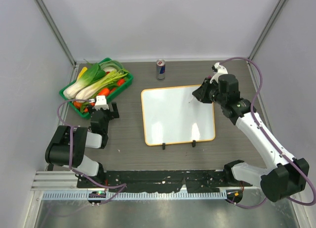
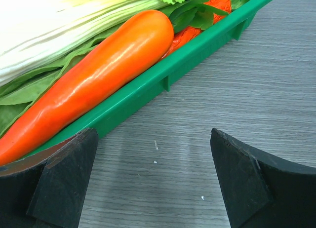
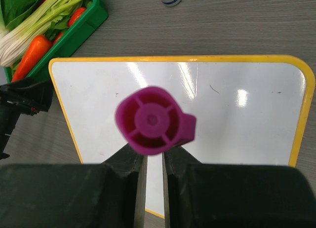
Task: Write a sentence on the whiteboard
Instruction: Pick up the whiteboard from the center of the board.
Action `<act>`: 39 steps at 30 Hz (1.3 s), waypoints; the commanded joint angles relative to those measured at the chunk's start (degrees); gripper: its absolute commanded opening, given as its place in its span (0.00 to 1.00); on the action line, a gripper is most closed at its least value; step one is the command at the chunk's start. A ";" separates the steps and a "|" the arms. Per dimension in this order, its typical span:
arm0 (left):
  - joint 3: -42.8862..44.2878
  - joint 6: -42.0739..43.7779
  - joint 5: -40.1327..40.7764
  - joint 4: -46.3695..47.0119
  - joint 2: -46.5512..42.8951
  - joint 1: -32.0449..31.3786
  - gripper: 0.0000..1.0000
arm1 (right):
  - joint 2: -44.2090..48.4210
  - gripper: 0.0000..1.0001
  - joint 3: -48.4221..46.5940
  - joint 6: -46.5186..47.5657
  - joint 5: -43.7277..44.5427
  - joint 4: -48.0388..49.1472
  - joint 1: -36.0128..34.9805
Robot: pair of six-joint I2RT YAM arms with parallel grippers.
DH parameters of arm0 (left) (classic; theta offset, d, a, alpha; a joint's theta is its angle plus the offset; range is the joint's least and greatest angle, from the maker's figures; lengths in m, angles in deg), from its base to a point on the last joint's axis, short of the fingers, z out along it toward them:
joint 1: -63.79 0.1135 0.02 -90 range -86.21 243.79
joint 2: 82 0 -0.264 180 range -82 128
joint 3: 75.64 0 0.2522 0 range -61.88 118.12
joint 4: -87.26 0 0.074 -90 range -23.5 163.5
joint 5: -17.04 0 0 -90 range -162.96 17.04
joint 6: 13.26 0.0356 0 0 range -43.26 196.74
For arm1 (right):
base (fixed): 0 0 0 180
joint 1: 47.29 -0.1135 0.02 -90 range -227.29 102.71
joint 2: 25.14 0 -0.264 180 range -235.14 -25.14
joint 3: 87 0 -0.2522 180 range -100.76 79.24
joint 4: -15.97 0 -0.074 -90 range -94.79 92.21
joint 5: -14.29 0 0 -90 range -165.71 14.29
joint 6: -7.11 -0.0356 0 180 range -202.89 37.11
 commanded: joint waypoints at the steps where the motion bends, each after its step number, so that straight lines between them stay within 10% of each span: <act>1: 1.23 1.20 -0.17 1.50 -0.78 0.57 1.00 | 2.19 0.01 -1.62 1.28 1.17 0.72 0.29; 39: 1.32 1.11 -0.34 1.24 -0.87 0.66 1.00 | 2.54 0.02 -0.03 -0.04 0.55 1.95 0.38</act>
